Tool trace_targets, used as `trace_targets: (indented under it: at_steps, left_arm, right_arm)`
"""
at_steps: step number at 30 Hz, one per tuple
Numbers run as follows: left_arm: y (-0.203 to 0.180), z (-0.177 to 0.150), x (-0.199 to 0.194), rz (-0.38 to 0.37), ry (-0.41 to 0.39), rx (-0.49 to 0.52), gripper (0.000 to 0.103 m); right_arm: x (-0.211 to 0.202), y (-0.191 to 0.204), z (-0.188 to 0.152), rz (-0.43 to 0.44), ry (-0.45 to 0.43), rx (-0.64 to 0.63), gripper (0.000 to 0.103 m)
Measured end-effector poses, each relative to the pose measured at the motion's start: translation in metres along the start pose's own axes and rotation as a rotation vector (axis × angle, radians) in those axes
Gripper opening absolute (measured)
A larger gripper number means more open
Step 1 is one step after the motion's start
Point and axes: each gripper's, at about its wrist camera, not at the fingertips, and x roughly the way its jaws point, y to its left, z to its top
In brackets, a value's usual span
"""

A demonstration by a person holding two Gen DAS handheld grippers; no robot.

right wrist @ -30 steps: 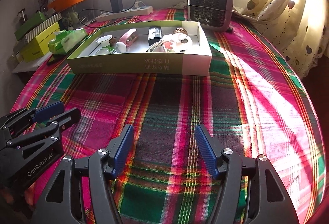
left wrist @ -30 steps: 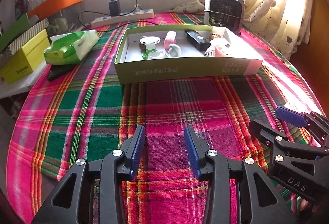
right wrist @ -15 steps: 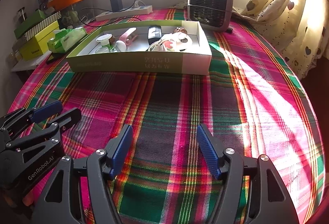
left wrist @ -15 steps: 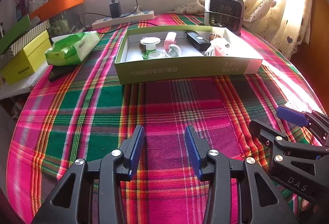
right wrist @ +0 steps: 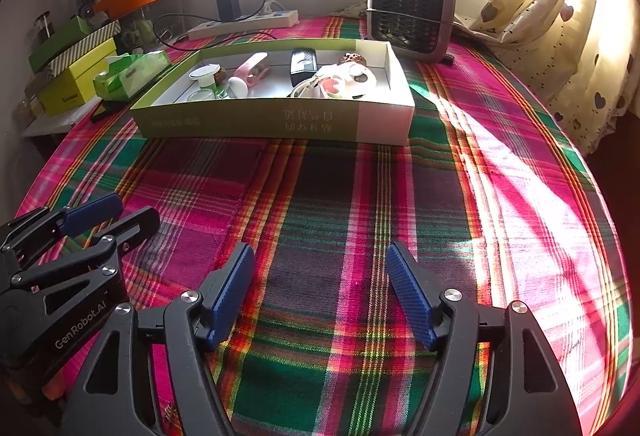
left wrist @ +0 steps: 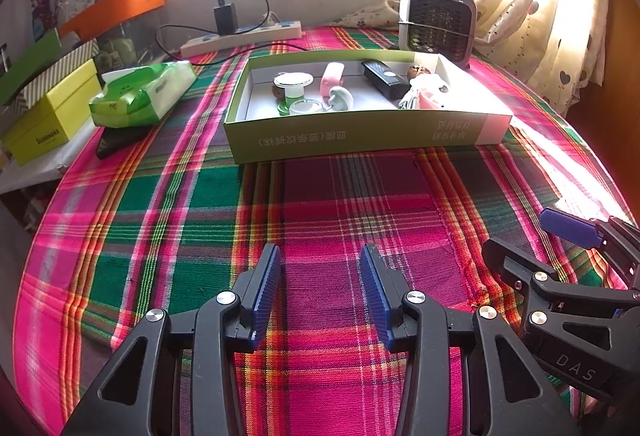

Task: Organize objects

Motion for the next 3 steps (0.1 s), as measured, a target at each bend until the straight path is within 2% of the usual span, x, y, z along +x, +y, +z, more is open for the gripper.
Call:
trace_targets:
  at_steps: [3]
  left_arm:
    - [0.0003,0.0001,0.0001,0.001,0.0,0.001,0.04]
  right_arm:
    - [0.0001,-0.0001,0.0002,-0.001,0.0,-0.001,0.069]
